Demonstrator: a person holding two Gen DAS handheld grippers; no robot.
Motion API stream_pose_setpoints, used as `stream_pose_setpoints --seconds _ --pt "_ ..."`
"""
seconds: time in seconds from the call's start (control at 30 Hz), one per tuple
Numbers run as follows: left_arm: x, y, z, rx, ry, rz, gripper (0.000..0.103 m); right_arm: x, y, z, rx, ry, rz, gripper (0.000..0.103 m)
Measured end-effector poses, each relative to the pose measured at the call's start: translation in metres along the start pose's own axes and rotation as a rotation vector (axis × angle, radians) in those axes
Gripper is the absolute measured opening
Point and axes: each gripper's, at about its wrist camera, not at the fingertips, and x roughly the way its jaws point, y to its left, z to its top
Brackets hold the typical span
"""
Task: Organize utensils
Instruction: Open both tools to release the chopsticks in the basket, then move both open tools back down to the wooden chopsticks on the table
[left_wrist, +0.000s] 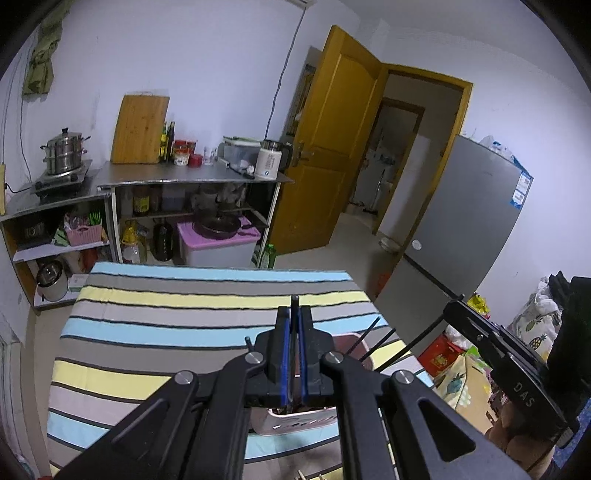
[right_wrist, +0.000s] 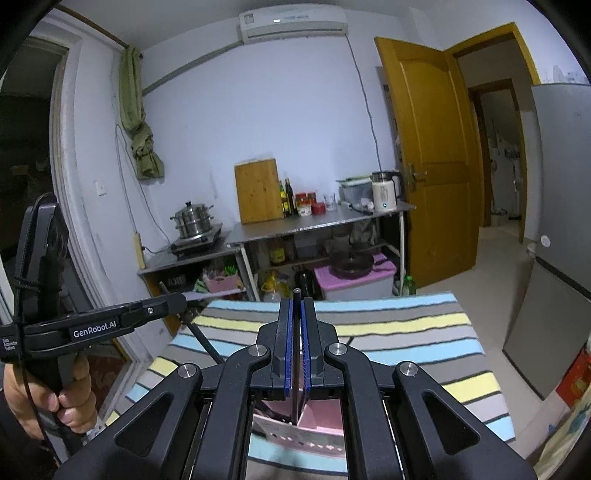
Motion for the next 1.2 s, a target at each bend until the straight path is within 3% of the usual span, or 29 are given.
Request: stream_pose_setpoints --seconds 0.37,0.5,0.63,0.77,0.87,1.2 --pt "0.037 0.012 -0.027 -0.008 0.118 0.027 0.005 0.03 -0.007 -0.03 0.017 0.113 0.002 0.004" --pt "0.037 0.016 -0.03 -0.019 0.111 0.03 0.006 0.035 -0.013 -0.038 0.035 0.14 -0.007 0.005" --pt "0.035 0.015 -0.033 -0.009 0.101 0.054 0.025 0.037 -0.014 -0.036 0.041 0.156 -0.021 0.005" --pt "0.025 0.011 -0.032 0.004 0.076 0.068 0.031 0.036 -0.013 -0.034 0.033 0.164 -0.024 0.006" --pt "0.017 0.011 -0.03 0.01 0.057 0.076 0.034 0.028 -0.012 -0.033 0.025 0.15 -0.025 0.011" --pt "-0.017 -0.004 -0.032 0.037 -0.004 0.104 0.039 -0.001 -0.008 -0.032 0.014 0.118 -0.017 0.011"
